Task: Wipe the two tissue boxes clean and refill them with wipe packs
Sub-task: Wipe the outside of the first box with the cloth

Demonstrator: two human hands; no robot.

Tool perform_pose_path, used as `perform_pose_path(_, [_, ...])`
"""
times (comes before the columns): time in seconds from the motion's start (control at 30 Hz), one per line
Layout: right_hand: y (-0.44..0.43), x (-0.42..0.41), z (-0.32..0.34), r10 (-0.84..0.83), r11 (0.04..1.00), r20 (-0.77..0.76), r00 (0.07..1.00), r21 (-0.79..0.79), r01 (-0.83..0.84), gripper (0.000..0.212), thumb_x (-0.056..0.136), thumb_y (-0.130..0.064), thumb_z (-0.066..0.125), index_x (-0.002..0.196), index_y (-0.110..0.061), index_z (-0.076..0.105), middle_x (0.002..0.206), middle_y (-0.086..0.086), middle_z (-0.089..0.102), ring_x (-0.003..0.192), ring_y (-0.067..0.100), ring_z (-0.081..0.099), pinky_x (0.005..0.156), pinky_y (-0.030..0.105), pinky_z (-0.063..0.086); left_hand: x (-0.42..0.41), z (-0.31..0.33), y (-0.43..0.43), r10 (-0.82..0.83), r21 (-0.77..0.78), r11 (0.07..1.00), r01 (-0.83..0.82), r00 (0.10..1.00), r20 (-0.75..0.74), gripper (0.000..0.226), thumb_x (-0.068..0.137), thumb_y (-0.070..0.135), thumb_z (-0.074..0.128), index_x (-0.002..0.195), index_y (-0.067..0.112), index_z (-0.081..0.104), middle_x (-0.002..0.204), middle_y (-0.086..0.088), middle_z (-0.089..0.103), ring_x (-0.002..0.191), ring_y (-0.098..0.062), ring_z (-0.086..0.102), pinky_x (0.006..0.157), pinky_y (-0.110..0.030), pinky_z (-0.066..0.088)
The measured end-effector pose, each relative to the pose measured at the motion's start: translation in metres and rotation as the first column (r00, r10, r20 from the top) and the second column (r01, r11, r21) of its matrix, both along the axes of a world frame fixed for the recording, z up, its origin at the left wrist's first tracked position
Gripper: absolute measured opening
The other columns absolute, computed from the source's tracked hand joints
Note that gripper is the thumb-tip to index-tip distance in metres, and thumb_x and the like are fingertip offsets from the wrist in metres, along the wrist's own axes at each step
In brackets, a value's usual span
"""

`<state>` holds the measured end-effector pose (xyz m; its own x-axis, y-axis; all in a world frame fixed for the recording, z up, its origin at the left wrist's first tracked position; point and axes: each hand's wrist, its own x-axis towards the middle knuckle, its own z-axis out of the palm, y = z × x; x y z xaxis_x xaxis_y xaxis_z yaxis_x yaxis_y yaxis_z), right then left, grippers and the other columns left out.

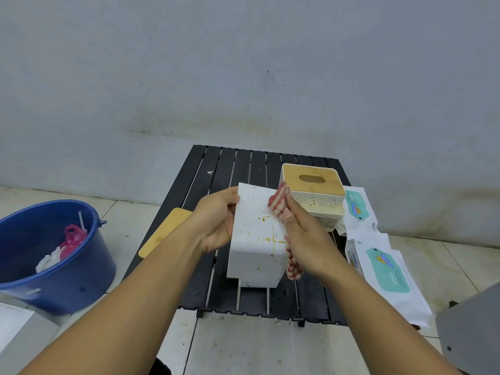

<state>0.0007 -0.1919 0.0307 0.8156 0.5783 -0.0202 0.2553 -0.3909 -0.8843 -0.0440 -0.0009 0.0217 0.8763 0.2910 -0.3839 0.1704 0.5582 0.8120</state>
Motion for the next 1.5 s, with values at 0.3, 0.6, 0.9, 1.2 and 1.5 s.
perform_pose_path(0.3, [0.042,0.042,0.018,0.165,0.902,0.14,0.976,-0.421,-0.092,0.062,0.109,-0.05,0.015,0.163,-0.023,0.003,0.169,-0.004,-0.014,0.154,0.012,-0.016,0.122,0.035,-0.005,0.006,-0.006,0.01,-0.062,-0.026,0.998,0.063,0.998,0.023,0.043,0.108,0.004,0.029,0.137,0.0,0.061,0.132,-0.023,0.068,0.131,-0.039,0.061,0.11,-0.051,0.049])
perform_pose_path(0.6, [0.062,0.049,0.012,0.482,0.789,0.35,0.803,-0.571,-0.224,0.055,0.109,-0.047,0.014,0.162,-0.03,0.011,0.169,-0.013,0.001,0.154,0.008,-0.013,0.126,0.04,-0.004,0.003,-0.011,0.016,-0.073,-0.21,0.974,0.091,0.993,0.091,0.042,0.107,0.006,0.036,0.139,0.01,0.063,0.137,-0.017,0.067,0.122,-0.029,0.063,0.1,-0.043,0.056])
perform_pose_path(0.9, [0.023,0.008,0.011,0.611,0.758,0.411,0.677,-0.551,-0.349,0.059,0.108,-0.051,0.025,0.162,-0.032,0.012,0.168,-0.018,0.0,0.152,0.0,-0.014,0.126,0.033,-0.007,0.001,-0.01,0.019,-0.082,-0.226,0.968,0.113,0.987,0.142,0.067,0.104,0.048,0.036,0.135,-0.007,0.061,0.128,-0.025,0.066,0.115,-0.038,0.065,0.113,-0.051,0.041])
perform_pose_path(1.2, [0.002,-0.017,-0.02,0.555,0.832,0.673,0.489,-0.444,-0.333,0.056,0.105,-0.031,0.046,0.158,-0.023,0.032,0.167,-0.007,0.022,0.156,0.011,0.007,0.126,0.042,0.016,-0.006,-0.001,0.011,-0.074,-0.134,0.987,0.089,0.991,0.113,0.086,0.098,0.071,0.041,0.141,-0.002,0.056,0.137,-0.023,0.065,0.124,-0.04,0.063,0.105,-0.048,0.048])
perform_pose_path(1.5, [-0.009,-0.015,-0.026,0.534,0.825,0.688,0.491,-0.297,-0.482,0.07,0.08,0.019,0.06,0.142,-0.015,0.058,0.157,-0.003,0.044,0.152,0.017,0.026,0.12,0.047,0.032,-0.008,-0.001,0.01,-0.072,-0.149,0.984,0.094,0.987,0.144,0.093,0.095,0.076,0.041,0.146,-0.001,0.05,0.141,-0.021,0.063,0.131,-0.042,0.059,0.112,-0.054,0.044])
